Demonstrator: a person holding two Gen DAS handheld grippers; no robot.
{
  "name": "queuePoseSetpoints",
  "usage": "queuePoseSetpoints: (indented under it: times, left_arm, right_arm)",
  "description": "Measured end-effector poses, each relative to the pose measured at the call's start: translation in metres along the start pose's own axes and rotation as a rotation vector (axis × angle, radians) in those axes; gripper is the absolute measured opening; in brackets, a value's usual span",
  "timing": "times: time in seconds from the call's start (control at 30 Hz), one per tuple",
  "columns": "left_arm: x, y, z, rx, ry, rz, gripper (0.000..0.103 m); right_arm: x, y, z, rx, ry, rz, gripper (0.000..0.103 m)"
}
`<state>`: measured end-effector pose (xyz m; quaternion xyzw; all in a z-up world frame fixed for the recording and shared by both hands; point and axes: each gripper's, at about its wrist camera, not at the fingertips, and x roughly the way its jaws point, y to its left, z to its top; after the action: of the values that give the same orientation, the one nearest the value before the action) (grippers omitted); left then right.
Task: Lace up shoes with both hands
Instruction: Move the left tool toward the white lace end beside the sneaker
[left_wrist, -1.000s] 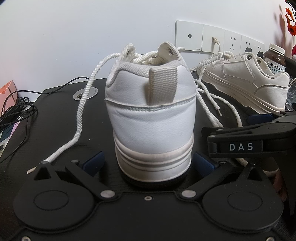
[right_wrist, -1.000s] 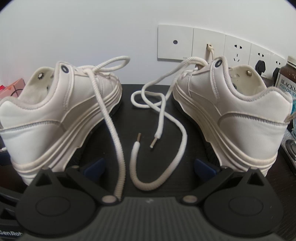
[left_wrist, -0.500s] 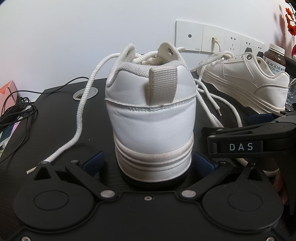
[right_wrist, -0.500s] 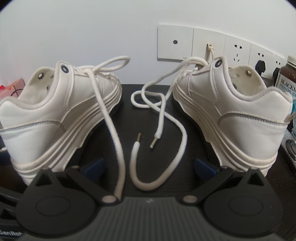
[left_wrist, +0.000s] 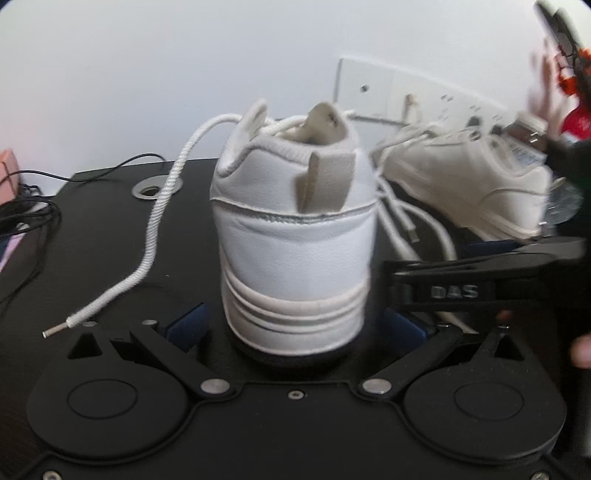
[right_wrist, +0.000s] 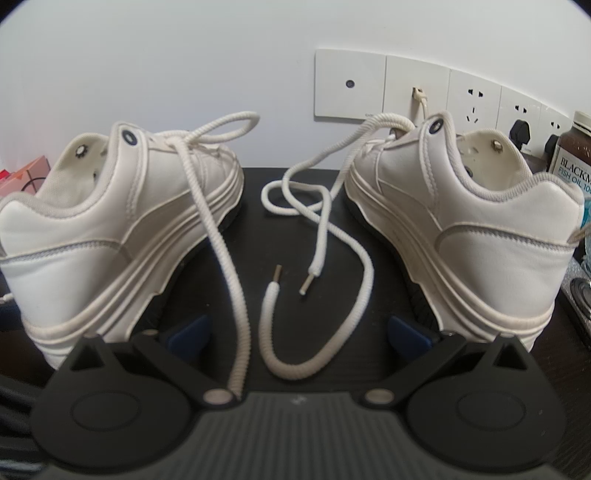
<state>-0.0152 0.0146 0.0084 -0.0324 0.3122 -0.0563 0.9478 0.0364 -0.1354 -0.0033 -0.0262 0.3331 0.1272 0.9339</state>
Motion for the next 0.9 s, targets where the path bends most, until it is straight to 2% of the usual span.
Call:
queuePoseSetpoints:
  times: [0.1,0.2,0.27,0.33,0.37,0.43,0.5,0.67,0.8,0.9]
  left_arm:
    - [-0.022,-0.001,0.002,0.038,-0.069,-0.066,0.101]
    - [-0.051,0.001,0.008,0.080,-0.195,-0.132,0.103]
    - [-0.068,0.013,0.012,0.057,-0.279,-0.199,0.103]
    - [-0.080,0.029,0.016,-0.013,-0.355,-0.222,0.103]
    - [-0.084,0.038,0.018,-0.051,-0.390,-0.210,0.103]
    - [-0.083,0.056,0.020,-0.140,-0.432,-0.140,0.103]
    - [-0.072,0.065,0.022,-0.182,-0.398,-0.060,0.103]
    - [-0.050,0.058,0.028,-0.158,-0.336,0.014,0.103]
    - [-0.038,0.043,0.035,-0.100,-0.313,0.144,0.103]
    - [-0.040,0.041,0.040,-0.083,-0.305,0.181,0.103]
  right_arm:
    - [-0.002,-0.004,0.000,0.031,-0.016,0.039,0.103]
    - [-0.007,-0.020,0.005,0.139,-0.040,0.168,0.103]
    - [-0.011,-0.028,0.010,0.202,-0.047,0.212,0.103]
    - [-0.017,-0.029,0.012,0.217,-0.085,0.196,0.103]
    - [-0.021,-0.027,0.012,0.196,-0.124,0.171,0.103]
    - [-0.026,-0.022,0.012,0.155,-0.174,0.147,0.103]
    - [-0.032,-0.014,0.011,0.093,-0.233,0.129,0.103]
    - [-0.036,-0.005,0.016,-0.009,-0.305,0.152,0.103]
    - [-0.038,-0.015,0.020,0.021,-0.343,0.152,0.103]
    - [-0.036,-0.024,0.023,0.066,-0.357,0.167,0.103]
